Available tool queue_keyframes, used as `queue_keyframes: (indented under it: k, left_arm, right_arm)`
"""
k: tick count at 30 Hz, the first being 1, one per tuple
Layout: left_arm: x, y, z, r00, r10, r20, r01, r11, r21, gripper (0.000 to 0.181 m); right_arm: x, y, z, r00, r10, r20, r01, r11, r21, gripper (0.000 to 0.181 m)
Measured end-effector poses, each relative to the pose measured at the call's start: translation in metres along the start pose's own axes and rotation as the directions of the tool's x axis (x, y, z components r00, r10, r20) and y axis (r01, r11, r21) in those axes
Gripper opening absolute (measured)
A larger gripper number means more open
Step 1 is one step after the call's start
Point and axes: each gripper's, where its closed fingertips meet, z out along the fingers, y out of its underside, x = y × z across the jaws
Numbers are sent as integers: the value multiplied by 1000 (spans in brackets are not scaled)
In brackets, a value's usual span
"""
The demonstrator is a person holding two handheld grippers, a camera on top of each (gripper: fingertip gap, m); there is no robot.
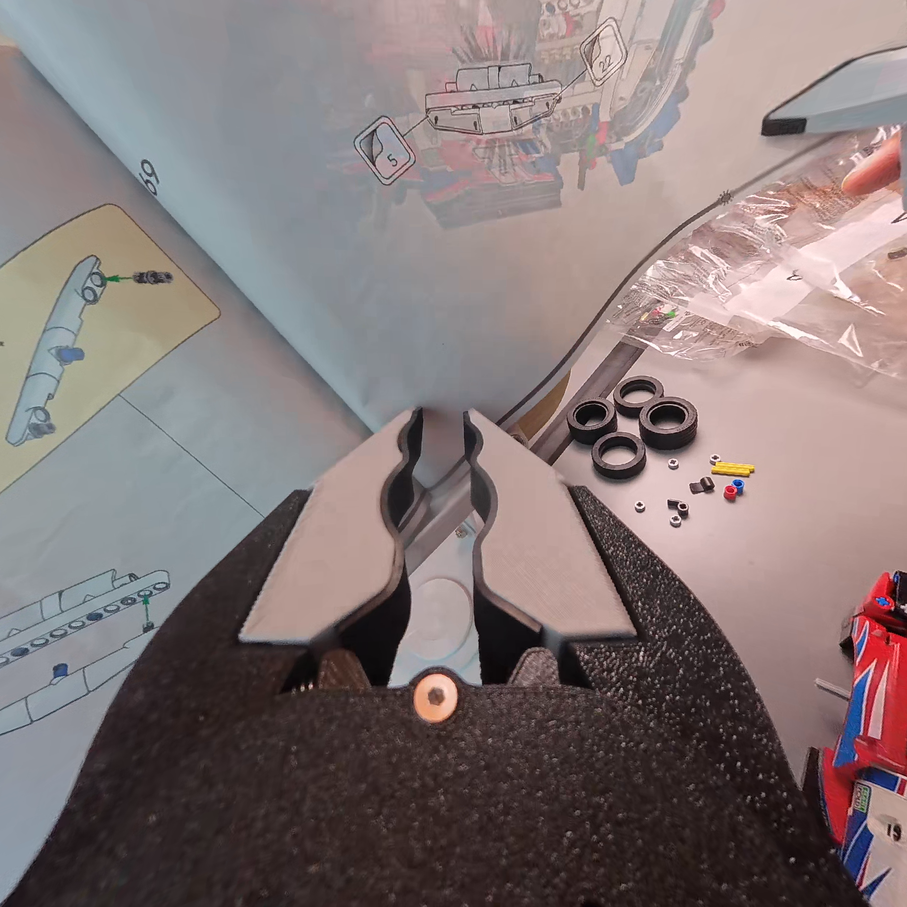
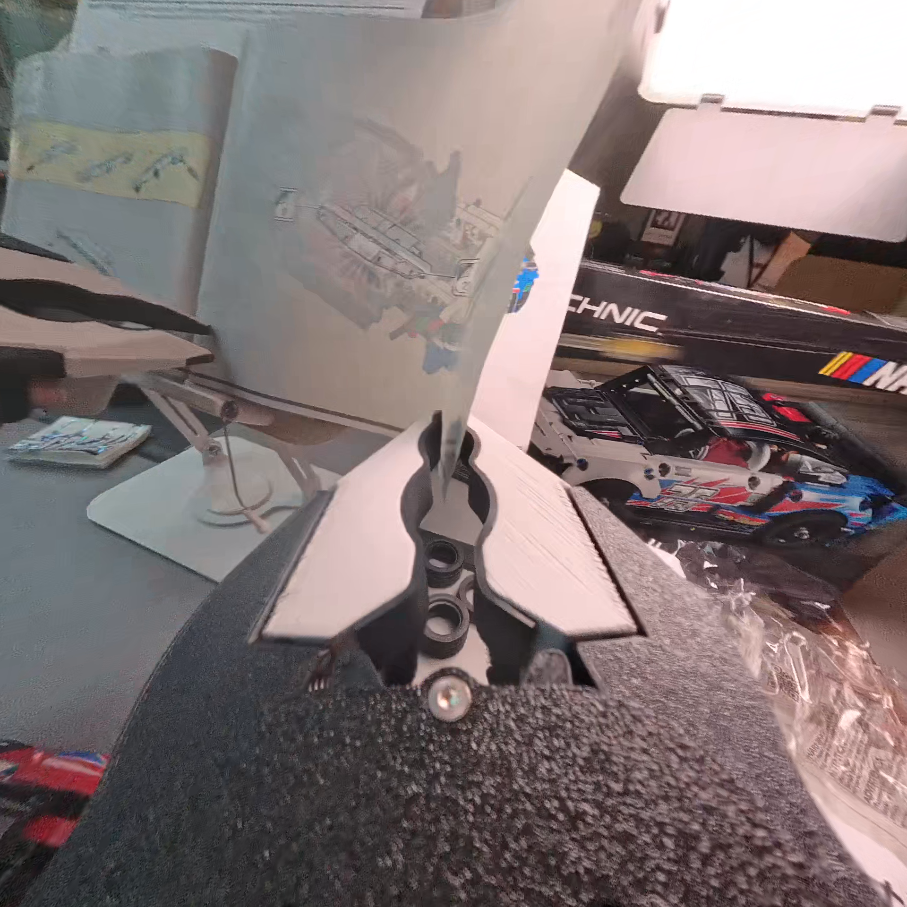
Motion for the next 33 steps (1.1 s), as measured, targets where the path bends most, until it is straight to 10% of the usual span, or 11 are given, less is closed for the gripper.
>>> queue_keyframes:
  k: [9,16,20,27,33]
  left_arm:
    - [0,2,-1,1000,8,-5,-8,1000,9,13]
    - [0,2,-1,1000,-1,-9,1,1000,16,11]
    - [-1,2,0,1000,-25,-16,25,999,30,10]
    - [-1,2,0,999,-49,-14,50,998,29,9]
    - [-6,4,1,998,-57,-6,57,998,21,1]
  right_arm:
    - [46,57,33,929,363,-71,-369,917,-148,0]
    - [73,52,-1,905,310,-291,-326,945,-6,22]
    - [0,26,-10,991,67,-115,-62,997,45,21]
    - [-127,87,43,964,-161,214,212,945,-247,50]
    - [-136,99,69,898,-410,159,439,852,-286,2]
